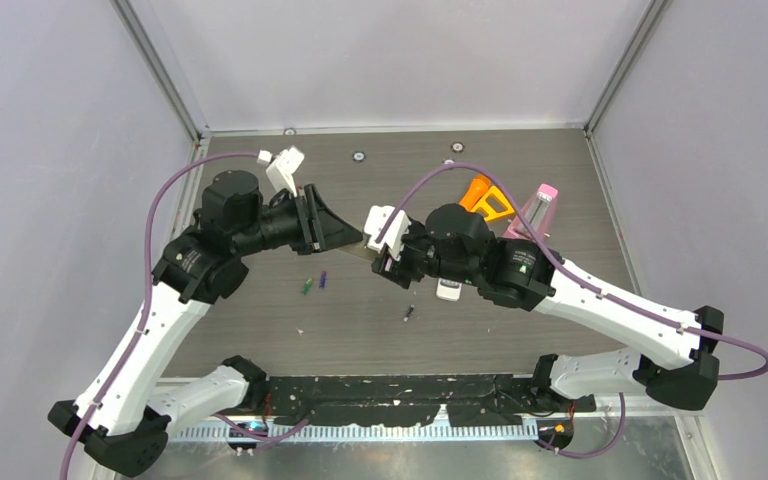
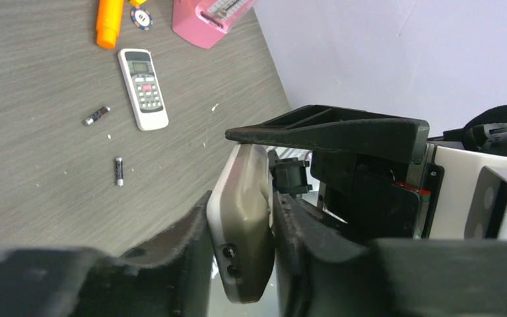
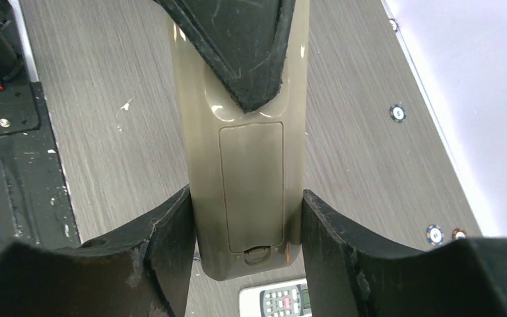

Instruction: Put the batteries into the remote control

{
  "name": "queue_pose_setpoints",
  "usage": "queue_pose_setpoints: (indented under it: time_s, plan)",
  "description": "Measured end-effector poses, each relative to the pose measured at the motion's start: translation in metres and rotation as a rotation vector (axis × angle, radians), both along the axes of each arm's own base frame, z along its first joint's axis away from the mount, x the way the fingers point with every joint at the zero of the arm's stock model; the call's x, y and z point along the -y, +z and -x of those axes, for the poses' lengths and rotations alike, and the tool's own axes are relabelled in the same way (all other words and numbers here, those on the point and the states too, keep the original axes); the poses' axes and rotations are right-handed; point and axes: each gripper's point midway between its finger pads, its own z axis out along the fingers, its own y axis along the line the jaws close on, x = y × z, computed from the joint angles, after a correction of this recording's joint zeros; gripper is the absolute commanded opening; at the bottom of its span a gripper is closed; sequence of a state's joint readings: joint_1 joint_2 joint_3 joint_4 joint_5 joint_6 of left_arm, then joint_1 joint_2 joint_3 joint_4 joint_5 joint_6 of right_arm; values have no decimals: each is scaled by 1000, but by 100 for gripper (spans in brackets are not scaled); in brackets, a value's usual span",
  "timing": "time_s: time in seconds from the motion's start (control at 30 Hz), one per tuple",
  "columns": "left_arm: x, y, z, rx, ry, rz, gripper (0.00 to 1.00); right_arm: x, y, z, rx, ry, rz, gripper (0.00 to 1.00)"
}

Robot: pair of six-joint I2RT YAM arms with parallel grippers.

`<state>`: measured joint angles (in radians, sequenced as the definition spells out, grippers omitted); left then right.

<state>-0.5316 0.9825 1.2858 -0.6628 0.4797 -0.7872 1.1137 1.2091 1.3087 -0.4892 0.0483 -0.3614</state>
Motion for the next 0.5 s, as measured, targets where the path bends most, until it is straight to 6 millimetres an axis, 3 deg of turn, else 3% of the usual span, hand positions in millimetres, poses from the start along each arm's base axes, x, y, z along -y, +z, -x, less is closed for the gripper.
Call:
queue_pose_setpoints:
  time_s: [0.17,0.33,0.5]
  plan:
    - [3,5,2,-31,2,34,0,-1,-4,-2,8,-2,19,17]
    - [2,1,0,-35,4,30,0,-1,-5,-3,5,-5,21,22]
    - [2,-1,0,-33,4,29,0,1,-8,-3,-6,-18,26,71]
